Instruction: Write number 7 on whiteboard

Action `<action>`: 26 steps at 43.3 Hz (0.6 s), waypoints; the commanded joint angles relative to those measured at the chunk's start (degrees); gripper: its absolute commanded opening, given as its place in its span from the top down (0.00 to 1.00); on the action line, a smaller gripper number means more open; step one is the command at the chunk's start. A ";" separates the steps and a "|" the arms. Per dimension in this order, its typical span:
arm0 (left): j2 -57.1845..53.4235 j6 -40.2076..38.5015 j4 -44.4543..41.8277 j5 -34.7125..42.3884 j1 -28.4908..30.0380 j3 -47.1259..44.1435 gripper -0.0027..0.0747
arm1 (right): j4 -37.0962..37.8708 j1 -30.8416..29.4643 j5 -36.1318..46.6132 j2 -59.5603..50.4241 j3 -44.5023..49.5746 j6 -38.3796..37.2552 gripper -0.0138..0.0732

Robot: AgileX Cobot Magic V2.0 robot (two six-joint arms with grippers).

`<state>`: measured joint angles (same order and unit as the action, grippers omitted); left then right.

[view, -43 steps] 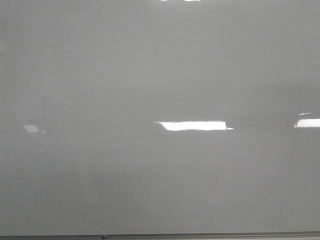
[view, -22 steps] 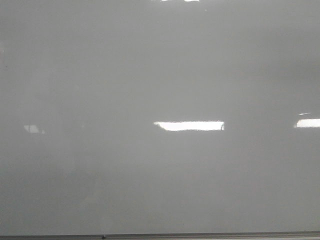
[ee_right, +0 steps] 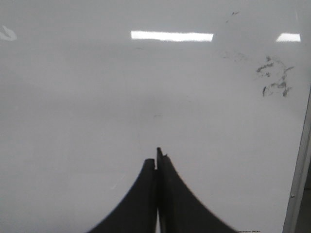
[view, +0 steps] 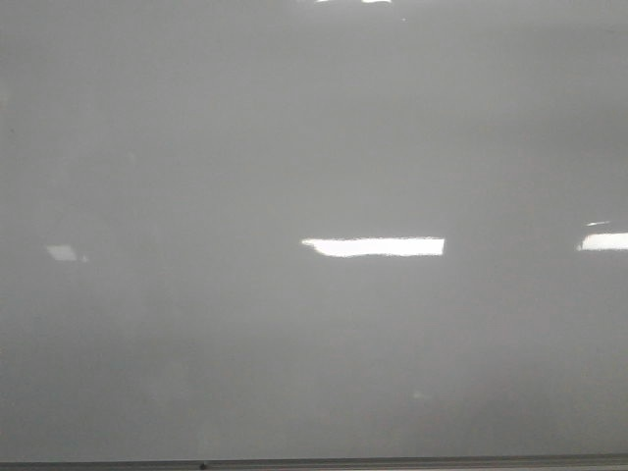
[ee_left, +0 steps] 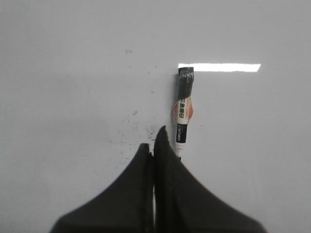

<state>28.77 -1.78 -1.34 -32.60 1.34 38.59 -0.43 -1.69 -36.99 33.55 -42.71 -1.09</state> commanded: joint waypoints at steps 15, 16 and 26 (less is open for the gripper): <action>5.65 -0.47 0.88 5.41 -2.14 0.09 0.95 | 0.43 4.29 2.95 8.51 -1.96 1.09 0.80; 6.11 -0.47 0.60 5.24 -2.63 0.09 0.93 | 0.43 4.44 2.95 8.77 -1.96 1.09 0.76; 13.20 -0.47 -1.67 2.61 -5.89 2.70 0.44 | 0.43 4.77 2.95 9.53 -1.96 1.61 0.19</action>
<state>38.95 -1.78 -2.28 -32.79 -3.90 37.93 -0.43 2.93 -37.48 42.84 -42.71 -0.45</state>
